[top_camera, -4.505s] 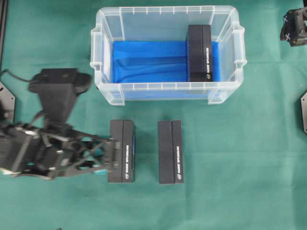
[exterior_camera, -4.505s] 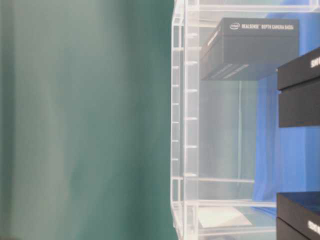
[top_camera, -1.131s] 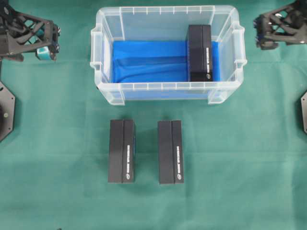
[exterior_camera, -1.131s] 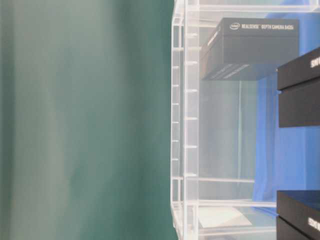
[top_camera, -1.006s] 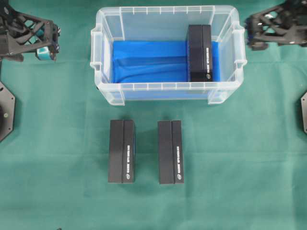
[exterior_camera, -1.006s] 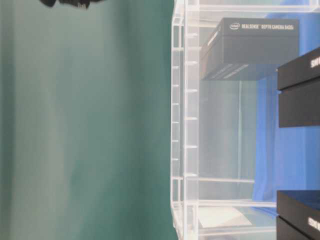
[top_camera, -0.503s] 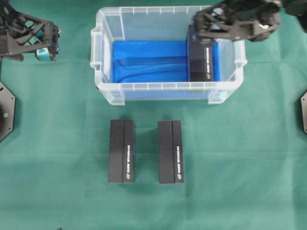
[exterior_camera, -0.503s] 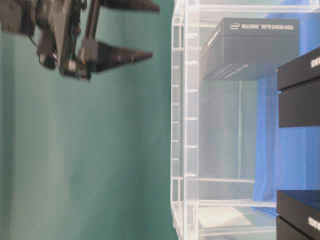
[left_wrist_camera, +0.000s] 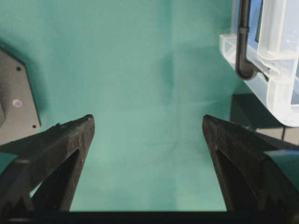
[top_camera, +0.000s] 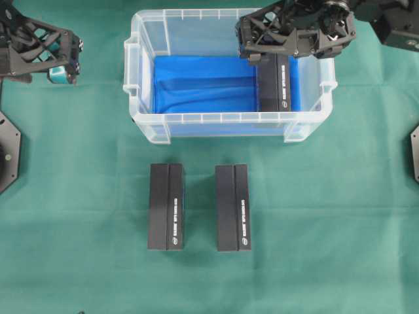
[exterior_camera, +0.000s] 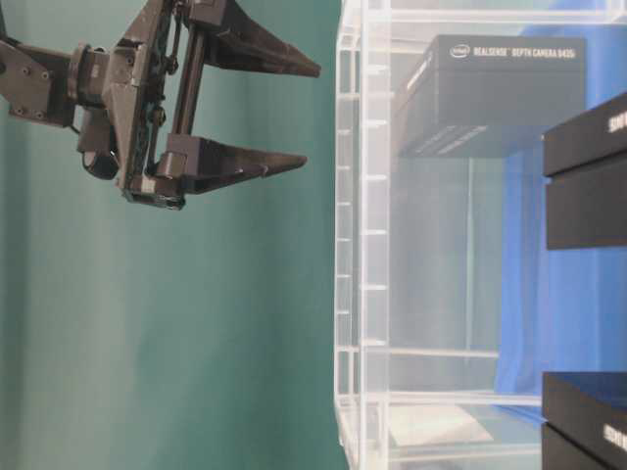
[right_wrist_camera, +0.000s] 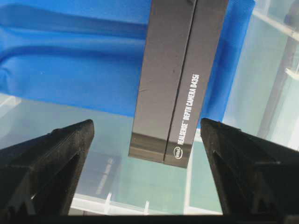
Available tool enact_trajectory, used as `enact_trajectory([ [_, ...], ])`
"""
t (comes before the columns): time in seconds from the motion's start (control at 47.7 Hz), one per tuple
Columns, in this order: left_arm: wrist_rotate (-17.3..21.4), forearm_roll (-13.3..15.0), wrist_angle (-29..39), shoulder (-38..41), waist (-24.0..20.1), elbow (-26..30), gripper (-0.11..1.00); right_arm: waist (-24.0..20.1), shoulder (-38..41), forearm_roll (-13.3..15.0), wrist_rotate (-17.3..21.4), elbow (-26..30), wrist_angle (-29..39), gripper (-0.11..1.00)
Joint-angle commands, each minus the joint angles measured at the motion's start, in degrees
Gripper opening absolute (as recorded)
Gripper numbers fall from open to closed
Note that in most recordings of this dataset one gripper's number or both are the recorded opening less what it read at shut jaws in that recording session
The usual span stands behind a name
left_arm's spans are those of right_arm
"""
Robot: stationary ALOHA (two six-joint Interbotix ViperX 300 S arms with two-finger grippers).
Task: Take out the box from the case.
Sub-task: 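Move the open right gripper over the right black box in the case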
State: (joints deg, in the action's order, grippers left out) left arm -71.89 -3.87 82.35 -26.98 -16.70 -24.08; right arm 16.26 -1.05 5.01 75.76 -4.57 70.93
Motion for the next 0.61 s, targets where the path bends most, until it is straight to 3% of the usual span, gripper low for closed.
enact_trajectory([
  [0.0, 0.1, 0.1, 0.1, -0.6, -0.3, 1.1, 0.98, -0.4, -0.8, 0.2, 0.1, 1.2, 0.0, 0.92],
  [0.587, 0.1, 0.1, 0.1, -0.6, -0.3, 1.1, 0.98, -0.4, -0.8, 1.5, 0.1, 0.9, 0.7, 0.92],
])
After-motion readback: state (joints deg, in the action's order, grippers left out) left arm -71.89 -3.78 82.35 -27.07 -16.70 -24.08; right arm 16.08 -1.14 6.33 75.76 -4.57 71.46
